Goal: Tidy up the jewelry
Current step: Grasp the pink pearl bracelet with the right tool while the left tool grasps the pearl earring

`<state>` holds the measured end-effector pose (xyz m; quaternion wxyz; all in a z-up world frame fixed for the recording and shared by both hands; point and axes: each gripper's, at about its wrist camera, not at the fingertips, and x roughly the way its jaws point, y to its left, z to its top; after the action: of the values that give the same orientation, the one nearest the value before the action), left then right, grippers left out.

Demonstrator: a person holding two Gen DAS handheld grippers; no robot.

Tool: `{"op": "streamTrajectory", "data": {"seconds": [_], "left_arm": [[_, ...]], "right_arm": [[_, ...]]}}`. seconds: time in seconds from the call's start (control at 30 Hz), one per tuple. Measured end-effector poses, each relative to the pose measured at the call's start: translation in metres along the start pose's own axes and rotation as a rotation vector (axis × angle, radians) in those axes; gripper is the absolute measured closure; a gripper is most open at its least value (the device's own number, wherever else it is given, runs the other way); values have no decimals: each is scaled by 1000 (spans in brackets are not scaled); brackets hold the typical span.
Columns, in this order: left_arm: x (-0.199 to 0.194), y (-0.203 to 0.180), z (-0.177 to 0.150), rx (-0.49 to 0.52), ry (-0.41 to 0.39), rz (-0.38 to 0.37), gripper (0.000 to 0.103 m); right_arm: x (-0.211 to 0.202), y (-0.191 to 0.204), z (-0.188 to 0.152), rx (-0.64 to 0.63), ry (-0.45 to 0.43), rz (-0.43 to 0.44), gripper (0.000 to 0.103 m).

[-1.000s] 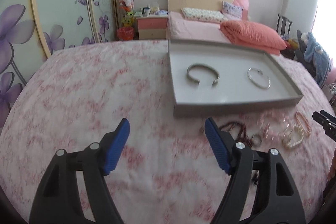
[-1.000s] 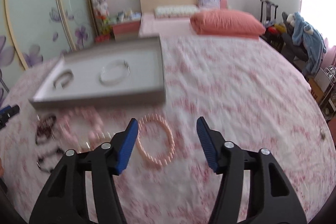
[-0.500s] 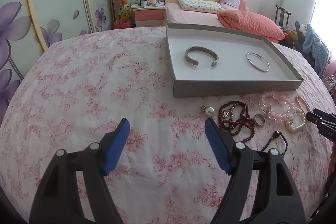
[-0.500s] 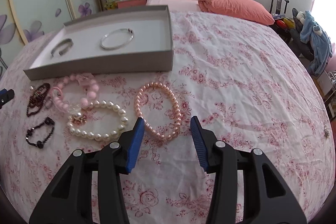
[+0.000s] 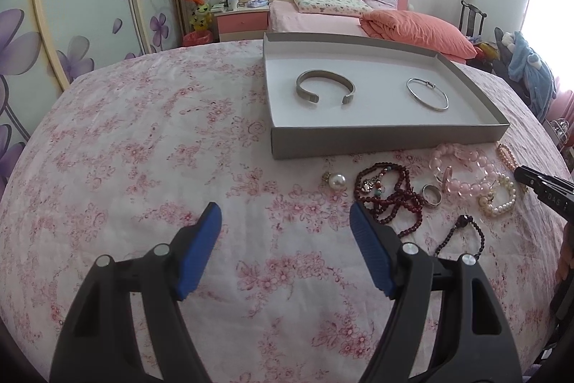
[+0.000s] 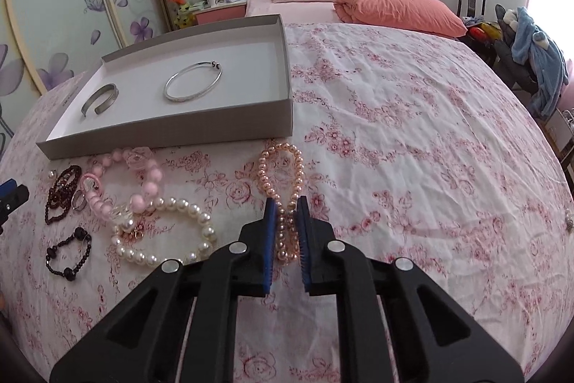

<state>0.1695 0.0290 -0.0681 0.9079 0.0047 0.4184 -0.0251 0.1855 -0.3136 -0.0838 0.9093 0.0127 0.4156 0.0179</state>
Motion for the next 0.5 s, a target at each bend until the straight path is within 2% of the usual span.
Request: {"op": "streamTrajectory", "data": {"seconds": [0.07, 0.23, 0.43, 0.5], "left_arm": [[4, -3, 2, 1, 4, 2, 31], [16, -15, 11, 13, 18, 10, 44], [33, -35, 23, 30, 28, 29, 61], [40, -36, 24, 21, 46, 32, 74]], "right_arm": [[-1, 1, 0, -5, 0, -5, 90], [-1, 2, 0, -10, 0, -11, 90], [-1, 2, 0, -10, 0, -11, 90], [-1, 2, 0, -8, 0, -9, 90]]}}
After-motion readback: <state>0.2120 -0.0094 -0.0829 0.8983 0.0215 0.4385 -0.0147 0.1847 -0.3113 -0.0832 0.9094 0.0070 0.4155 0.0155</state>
